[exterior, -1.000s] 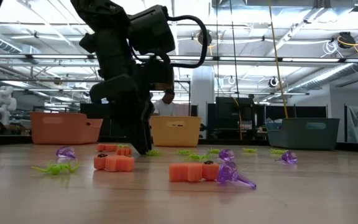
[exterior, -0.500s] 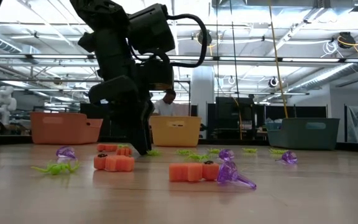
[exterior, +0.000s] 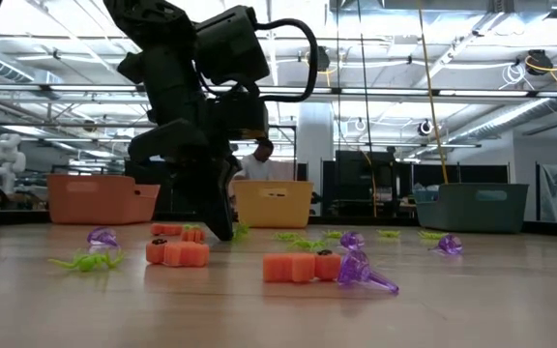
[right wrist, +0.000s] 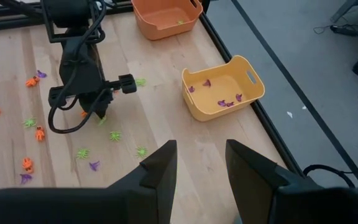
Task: Sort Halloween decoration
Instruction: Put the green spider toy into the orange bin
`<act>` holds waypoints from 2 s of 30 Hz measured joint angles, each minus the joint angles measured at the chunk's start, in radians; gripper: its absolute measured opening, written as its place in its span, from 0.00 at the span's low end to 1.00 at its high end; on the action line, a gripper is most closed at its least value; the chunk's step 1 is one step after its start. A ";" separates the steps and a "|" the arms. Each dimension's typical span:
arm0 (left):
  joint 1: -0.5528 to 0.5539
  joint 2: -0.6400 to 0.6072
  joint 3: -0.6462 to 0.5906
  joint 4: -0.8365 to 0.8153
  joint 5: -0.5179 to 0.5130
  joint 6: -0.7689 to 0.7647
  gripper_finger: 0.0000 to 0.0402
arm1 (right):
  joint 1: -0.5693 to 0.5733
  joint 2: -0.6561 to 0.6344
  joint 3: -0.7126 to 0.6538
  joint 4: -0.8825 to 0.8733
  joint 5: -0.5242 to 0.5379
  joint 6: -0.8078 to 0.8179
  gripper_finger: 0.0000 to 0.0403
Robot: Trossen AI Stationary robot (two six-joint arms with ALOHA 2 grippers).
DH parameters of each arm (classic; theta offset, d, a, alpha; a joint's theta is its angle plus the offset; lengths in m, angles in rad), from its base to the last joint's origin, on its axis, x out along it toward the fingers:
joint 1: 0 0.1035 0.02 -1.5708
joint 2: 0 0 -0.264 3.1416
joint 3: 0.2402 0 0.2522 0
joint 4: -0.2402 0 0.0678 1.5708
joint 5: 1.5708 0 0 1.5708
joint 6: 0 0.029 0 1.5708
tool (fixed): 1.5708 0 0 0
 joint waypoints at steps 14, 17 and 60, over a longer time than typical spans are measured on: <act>0.003 -0.007 0.078 -0.039 -0.058 -0.125 0.00 | 0.000 0.000 0.000 0.000 0.001 -0.005 0.31; 0.011 -0.014 0.102 -0.051 -0.069 -0.166 0.00 | 0.000 0.000 0.000 0.000 0.001 -0.005 0.31; 0.027 -0.734 0.238 -0.079 -0.368 -0.384 0.00 | -0.053 0.000 0.000 0.038 -0.003 0.055 0.31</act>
